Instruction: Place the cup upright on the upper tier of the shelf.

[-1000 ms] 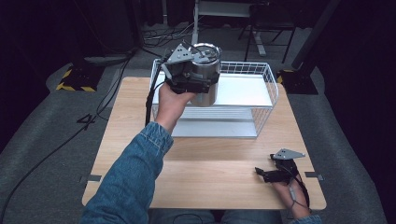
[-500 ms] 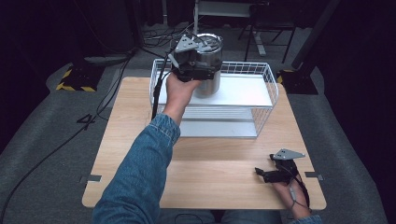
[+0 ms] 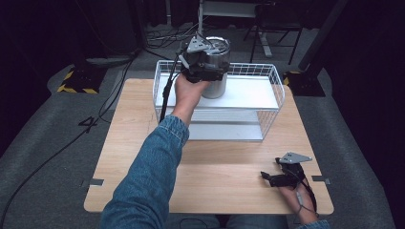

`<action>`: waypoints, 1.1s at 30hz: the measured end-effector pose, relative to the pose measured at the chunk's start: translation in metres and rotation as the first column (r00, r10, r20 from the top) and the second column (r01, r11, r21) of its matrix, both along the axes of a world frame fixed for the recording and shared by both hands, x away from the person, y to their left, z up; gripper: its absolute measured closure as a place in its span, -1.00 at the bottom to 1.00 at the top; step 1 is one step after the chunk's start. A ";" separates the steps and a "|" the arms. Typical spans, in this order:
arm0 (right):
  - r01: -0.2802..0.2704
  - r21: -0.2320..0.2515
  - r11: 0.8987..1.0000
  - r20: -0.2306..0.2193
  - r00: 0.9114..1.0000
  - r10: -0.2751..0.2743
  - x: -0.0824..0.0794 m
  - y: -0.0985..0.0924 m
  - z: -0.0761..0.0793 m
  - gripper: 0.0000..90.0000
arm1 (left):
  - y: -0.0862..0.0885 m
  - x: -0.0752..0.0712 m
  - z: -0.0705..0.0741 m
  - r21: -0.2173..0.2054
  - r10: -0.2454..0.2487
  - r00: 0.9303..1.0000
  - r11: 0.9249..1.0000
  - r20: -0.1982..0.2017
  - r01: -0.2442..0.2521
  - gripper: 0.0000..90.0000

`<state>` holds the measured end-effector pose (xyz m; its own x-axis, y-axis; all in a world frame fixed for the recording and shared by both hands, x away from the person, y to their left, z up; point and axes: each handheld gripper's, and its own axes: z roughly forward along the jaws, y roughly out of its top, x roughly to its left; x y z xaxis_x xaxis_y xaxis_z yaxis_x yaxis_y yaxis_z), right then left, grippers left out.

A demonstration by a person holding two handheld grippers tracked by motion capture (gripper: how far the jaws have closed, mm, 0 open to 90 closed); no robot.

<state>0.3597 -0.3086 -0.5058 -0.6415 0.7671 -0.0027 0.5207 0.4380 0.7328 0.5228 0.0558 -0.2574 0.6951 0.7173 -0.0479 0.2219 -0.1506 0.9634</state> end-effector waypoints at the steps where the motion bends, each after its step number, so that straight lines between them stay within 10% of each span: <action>1: 0.001 0.001 1.000 -0.001 1.000 -0.001 0.000 0.000 0.000 -0.76 | -0.001 0.000 0.000 0.004 0.003 1.000 1.000 0.000 -0.003 -0.92; 33: -0.005 0.002 1.000 0.004 1.000 0.005 0.000 0.000 0.000 -0.73 | 0.000 0.002 -0.007 0.007 -0.005 0.999 1.000 0.035 0.005 -1.00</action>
<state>0.3593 -0.3085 -0.5057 -0.6455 0.7638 -0.0037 0.5158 0.4395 0.7354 0.5243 0.0561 -0.2648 0.6996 0.7143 -0.0186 0.1874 -0.1584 0.9694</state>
